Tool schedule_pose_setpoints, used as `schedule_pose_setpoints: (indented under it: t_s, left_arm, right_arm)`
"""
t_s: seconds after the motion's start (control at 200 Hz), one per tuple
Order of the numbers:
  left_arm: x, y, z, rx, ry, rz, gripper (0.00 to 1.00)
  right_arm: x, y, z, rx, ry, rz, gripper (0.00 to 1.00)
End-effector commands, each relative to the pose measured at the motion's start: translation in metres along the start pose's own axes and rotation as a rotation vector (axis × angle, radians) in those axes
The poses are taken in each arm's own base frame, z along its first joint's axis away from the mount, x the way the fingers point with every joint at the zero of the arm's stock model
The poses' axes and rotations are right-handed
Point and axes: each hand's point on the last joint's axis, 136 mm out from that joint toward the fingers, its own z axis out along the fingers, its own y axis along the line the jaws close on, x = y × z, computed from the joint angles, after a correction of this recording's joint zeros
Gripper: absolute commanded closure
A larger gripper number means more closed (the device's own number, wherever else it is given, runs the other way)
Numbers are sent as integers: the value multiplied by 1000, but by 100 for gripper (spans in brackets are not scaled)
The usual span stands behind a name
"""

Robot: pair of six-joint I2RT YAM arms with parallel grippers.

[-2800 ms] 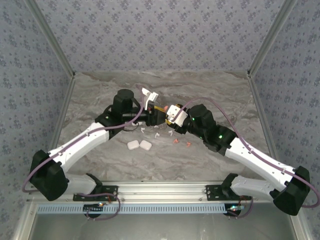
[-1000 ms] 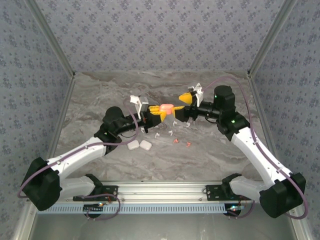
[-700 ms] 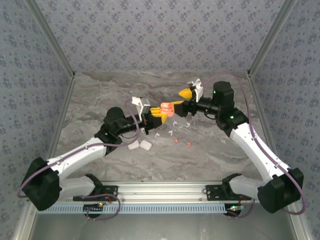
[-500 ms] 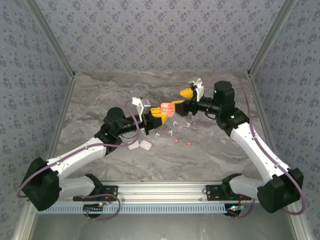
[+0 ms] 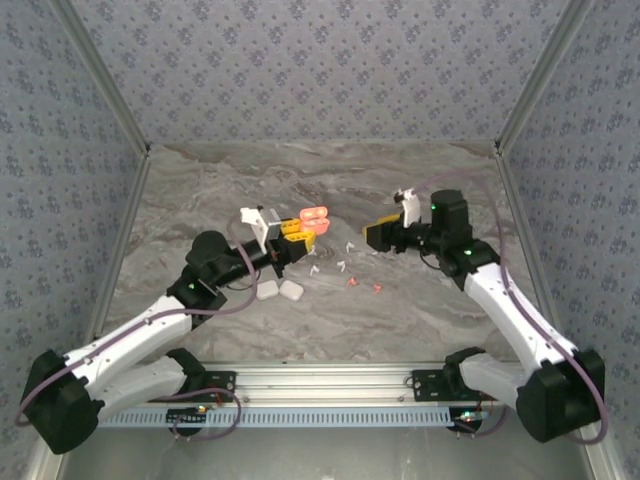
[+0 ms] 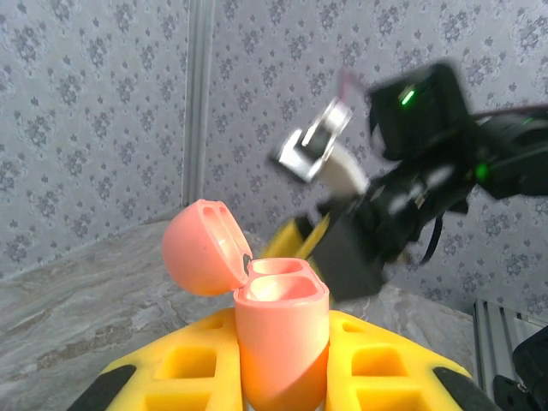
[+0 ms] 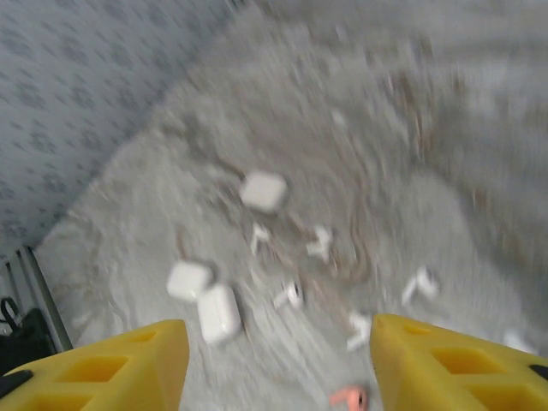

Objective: Insert wireless bluetooth earbuds into charging case

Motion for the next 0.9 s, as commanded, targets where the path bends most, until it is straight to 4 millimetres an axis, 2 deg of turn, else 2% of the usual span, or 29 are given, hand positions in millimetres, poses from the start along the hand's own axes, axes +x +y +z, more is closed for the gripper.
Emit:
schedule_pose_setpoints:
  t_s: [0.0,0.16,0.36,0.595,0.895]
  left_arm:
    - [-3,-1,-5,-18,-11,35,100]
    - [-4,-1,-5,-17,-11,34,100]
    - [-5,-1,-4,-16,-9,31,100]
    - [-4,-1,-5,-19,-4,31,100]
    - [-4,0,-5,-22,-2,31,100]
  right_arm:
    - [44,-19,21,81,156,68,43]
    - [85,-31,54,124,329,81,49]
    - [117,-41,79,183,476,65,52]
    - [136,-48,94,212,553,56,54]
    - [149,-54,102,234,599,55,56]
